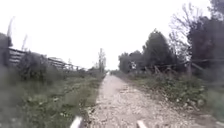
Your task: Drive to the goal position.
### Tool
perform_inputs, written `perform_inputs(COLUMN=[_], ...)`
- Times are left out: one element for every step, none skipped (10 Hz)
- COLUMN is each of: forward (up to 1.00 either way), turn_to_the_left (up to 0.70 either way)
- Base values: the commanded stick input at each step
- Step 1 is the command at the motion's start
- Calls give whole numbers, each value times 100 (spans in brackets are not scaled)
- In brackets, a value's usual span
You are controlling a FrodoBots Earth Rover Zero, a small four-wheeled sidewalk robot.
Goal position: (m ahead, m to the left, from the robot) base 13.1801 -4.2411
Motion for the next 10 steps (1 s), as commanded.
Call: perform_inputs(forward=[70, 70, 70, 70, 70, 70, 70, 70, 70, 70], turn_to_the_left=[0, 0, 0, 0, 0, 0, 0, 0, 0, 0])
